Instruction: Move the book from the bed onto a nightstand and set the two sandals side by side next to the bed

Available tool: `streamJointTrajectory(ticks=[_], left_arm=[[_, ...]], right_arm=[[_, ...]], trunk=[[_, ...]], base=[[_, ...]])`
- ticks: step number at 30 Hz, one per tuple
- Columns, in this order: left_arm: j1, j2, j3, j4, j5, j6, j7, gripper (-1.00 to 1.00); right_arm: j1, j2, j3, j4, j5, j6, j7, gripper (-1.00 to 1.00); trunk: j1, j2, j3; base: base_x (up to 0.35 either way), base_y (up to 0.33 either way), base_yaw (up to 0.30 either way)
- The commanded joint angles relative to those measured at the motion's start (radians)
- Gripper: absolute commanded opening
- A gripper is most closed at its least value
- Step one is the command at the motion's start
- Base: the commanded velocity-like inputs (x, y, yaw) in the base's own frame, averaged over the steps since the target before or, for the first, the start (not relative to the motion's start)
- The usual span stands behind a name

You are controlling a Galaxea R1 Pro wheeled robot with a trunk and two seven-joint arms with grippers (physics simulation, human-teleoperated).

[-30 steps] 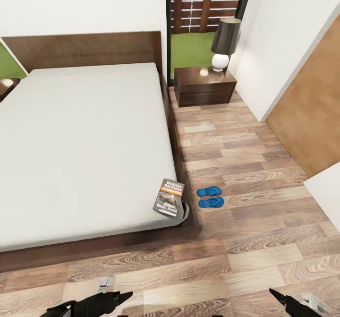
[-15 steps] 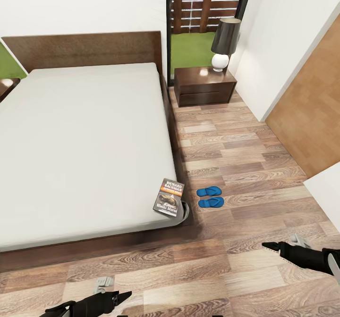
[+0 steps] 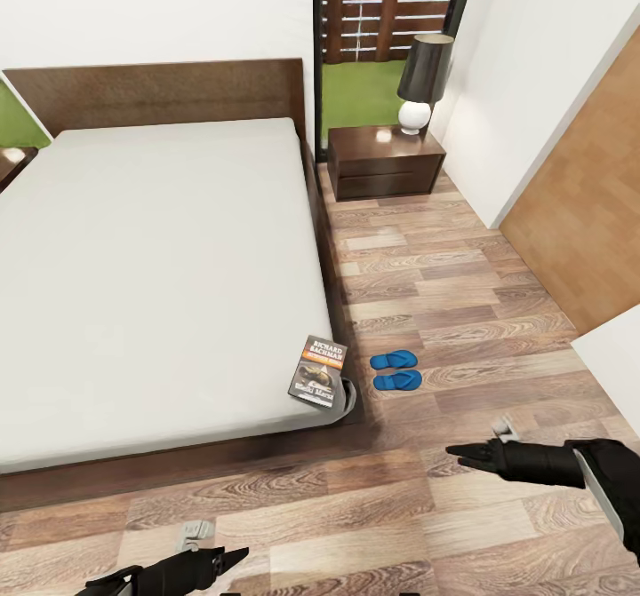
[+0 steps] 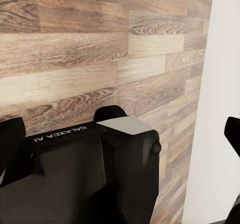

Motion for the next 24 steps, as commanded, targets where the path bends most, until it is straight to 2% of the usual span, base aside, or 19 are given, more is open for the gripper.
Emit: streamJointTrajectory(ticks=[1,3,5,6,7,8,9,10,11,13,14,16,17,20,24], left_arm=[[0.0,0.001,-0.008,0.0,0.01,0.003,-0.002,1.0],[0.0,0.001,-0.008,0.0,0.01,0.003,-0.003,1.0],[0.0,0.0,-0.008,0.0,0.01,0.003,-0.002,1.0],[0.0,0.0,-0.008,0.0,0.01,0.004,-0.002,1.0],[0.0,0.0,-0.008,0.0,0.01,0.004,-0.002,1.0],[0.0,0.0,-0.008,0.0,0.01,0.004,-0.002,1.0],[0.0,0.0,-0.008,0.0,0.01,0.004,-0.002,1.0],[0.0,0.0,-0.008,0.0,0.01,0.004,-0.001,1.0],[0.0,0.0,-0.008,0.0,0.01,0.004,-0.001,1.0],[0.0,-0.001,-0.008,0.0,0.01,0.004,-0.002,1.0],[0.0,0.0,-0.008,0.0,0.01,0.004,-0.002,1.0],[0.0,-0.001,-0.008,0.0,0.01,0.004,-0.003,1.0],[0.0,-0.001,-0.008,0.002,0.01,0.004,-0.003,1.0],[0.0,0.0,-0.008,0.01,0.011,0.004,-0.003,1.0],[0.0,0.0,-0.008,0.015,0.011,0.004,-0.003,1.0]], right_arm=[[0.0,0.0,0.01,0.023,0.003,0.007,0.005,1.0],[0.0,0.0,0.018,0.065,0.022,0.004,0.006,1.0],[0.0,0.0,0.023,0.125,0.082,0.0,-0.033,1.0],[0.0,0.002,0.024,0.155,0.158,-0.004,-0.131,1.0],[0.0,0.002,0.023,0.161,0.185,-0.007,-0.175,1.0],[0.0,0.005,0.022,0.17,0.233,-0.022,-0.276,1.0],[0.0,0.009,0.022,0.173,0.251,-0.034,-0.331,1.0],[0.0,0.02,0.02,0.178,0.277,-0.064,-0.441,1.0],[0.0,0.027,0.018,0.179,0.287,-0.083,-0.495,1.0],[0.0,0.051,-0.015,0.184,0.316,-0.199,-0.804,1.0],[0.0,0.053,-0.02,0.185,0.318,-0.208,-0.841,1.0],[0.0,0.06,-0.031,0.182,0.322,-0.232,-0.992,1.0],[0.0,0.061,-0.034,0.177,0.323,-0.237,-1.032,1.0],[0.0,0.063,-0.04,0.154,0.324,-0.242,-1.086,1.0],[0.0,0.077,-0.043,0.129,0.324,-0.244,-1.11,1.0]], trunk=[[0.0,0.0,-0.001],[0.0,0.0,-0.001],[0.0,0.0,-0.001],[0.0,0.0,-0.001],[0.0,0.0,-0.001],[0.0,0.0,-0.001],[0.0,0.0,-0.001],[0.0,0.0,-0.001],[0.0,0.0,-0.001],[0.0,0.0,-0.001],[0.0,0.0,-0.001],[0.0,0.0,-0.001],[0.0,0.0,-0.001],[0.0,0.0,-0.001],[0.0,0.0,-0.001]], base=[[0.0,0.0,0.0],[0.0,0.0,0.0],[0.0,0.0,0.0],[0.0,0.0,0.0],[0.0,0.0,0.0],[0.0,0.0,0.0],[0.0,0.0,0.0],[0.0,0.0,0.0],[0.0,0.0,0.0],[0.0,0.0,0.0],[0.0,0.0,0.0],[0.0,0.0,0.0],[0.0,0.0,0.0],[0.0,0.0,0.0],[0.0,0.0,0.0]])
